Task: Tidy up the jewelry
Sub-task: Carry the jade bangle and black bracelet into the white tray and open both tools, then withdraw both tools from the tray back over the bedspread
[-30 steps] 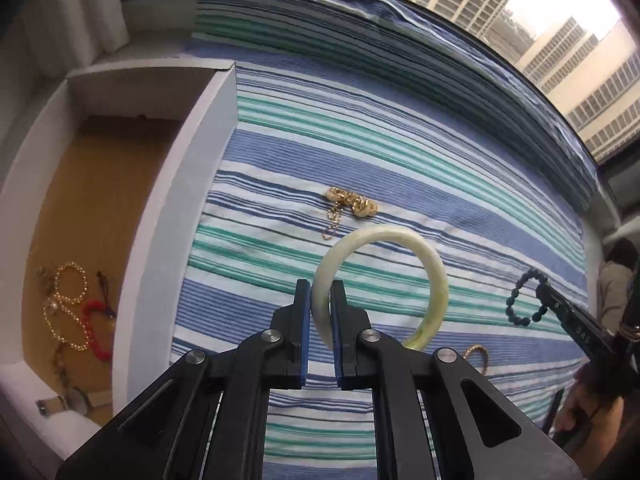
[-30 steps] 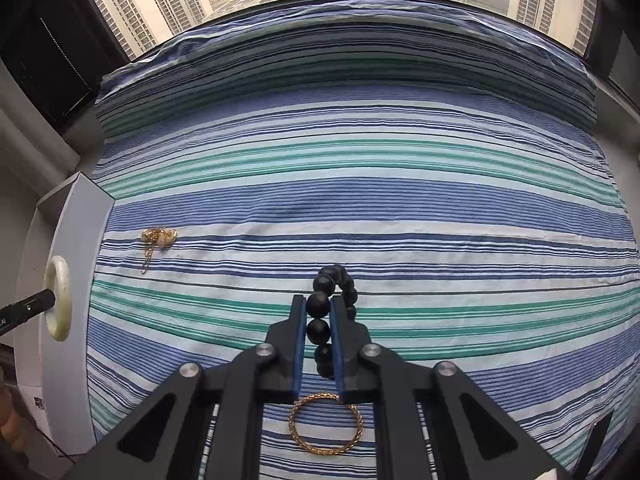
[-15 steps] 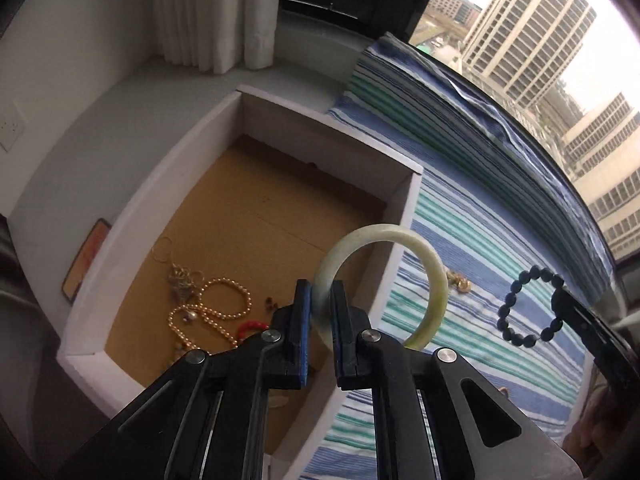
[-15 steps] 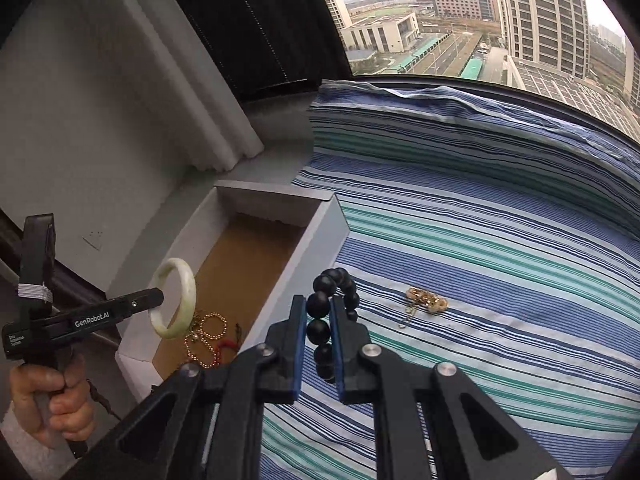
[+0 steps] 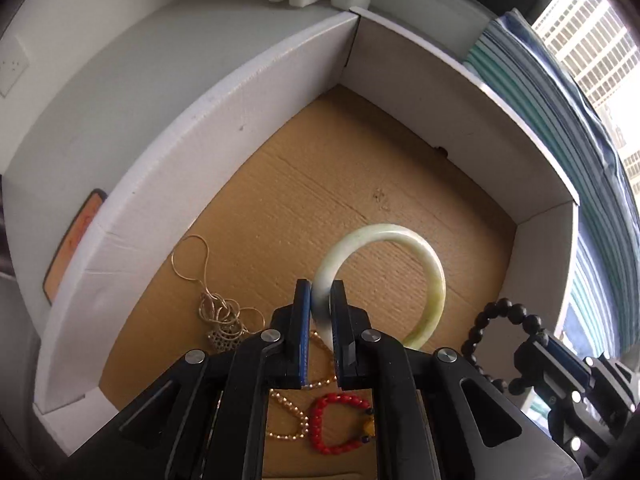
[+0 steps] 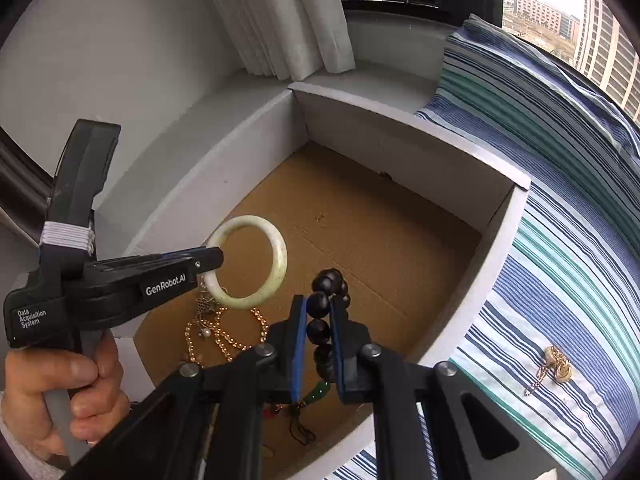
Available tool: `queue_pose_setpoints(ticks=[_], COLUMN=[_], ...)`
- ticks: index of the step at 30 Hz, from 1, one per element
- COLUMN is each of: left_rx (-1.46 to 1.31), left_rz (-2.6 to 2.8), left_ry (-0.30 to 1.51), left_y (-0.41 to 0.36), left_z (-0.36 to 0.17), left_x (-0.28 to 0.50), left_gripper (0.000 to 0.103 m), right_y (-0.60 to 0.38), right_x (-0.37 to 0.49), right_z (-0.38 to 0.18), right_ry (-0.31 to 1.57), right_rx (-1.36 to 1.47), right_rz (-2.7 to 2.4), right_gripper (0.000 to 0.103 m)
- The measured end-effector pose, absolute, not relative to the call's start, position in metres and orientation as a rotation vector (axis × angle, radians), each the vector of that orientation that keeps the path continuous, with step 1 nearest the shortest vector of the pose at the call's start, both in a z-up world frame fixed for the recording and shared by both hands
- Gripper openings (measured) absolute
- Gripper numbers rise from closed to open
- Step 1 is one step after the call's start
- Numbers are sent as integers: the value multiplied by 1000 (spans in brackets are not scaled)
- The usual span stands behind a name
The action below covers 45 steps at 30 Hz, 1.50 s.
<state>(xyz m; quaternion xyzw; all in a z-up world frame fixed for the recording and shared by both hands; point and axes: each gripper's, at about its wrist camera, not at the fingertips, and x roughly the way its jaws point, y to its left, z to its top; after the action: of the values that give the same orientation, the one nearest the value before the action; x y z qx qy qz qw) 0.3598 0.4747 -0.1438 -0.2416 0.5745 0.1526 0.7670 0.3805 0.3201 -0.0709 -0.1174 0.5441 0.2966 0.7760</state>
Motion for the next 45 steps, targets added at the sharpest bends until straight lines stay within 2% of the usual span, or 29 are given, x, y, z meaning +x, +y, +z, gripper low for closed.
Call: queue_pose_setpoints(ticks=[6, 12, 13, 14, 15, 16, 18, 20, 24, 26, 37, 45], left_rx=[-533, -511, -508, -510, -508, -502, -481, -464, -430, -411, -347, -315], left_rz=[341, 319, 323, 323, 328, 337, 353, 356, 359, 358, 305, 231], left_ry=[1301, 1300, 1289, 1280, 1273, 1260, 1225, 1201, 1151, 1129, 1047, 1037], left_y=[474, 470, 470, 471, 471, 471, 469, 466, 458, 451, 398, 350], left_z=[-181, -185, -182, -178, -174, -168, -153, -138, -102, -85, -6, 11], left_x=[371, 374, 373, 372, 370, 368, 363, 356, 339, 331, 299, 286], left_gripper=[7, 10, 14, 19, 34, 48, 59, 64, 76, 77, 84, 92], right_y=[338, 343, 342, 340, 337, 335, 328, 321, 302, 292, 232, 185], right_x=[380, 381, 380, 380, 379, 379, 377, 373, 363, 357, 328, 310], right_z=[-99, -111, -111, -112, -110, -108, -102, -93, -73, -63, -1, 12], right_ry=[1198, 1203, 1204, 1208, 1209, 1204, 1192, 1179, 1155, 1143, 1078, 1055], right_rx=[-342, -371, -370, -365, -354, -343, -323, -293, -250, -237, -150, -107], right_rz=[616, 584, 580, 579, 577, 571, 557, 548, 522, 501, 423, 361], right_gripper=[12, 14, 15, 25, 33, 35, 44, 54, 56, 60, 62, 74])
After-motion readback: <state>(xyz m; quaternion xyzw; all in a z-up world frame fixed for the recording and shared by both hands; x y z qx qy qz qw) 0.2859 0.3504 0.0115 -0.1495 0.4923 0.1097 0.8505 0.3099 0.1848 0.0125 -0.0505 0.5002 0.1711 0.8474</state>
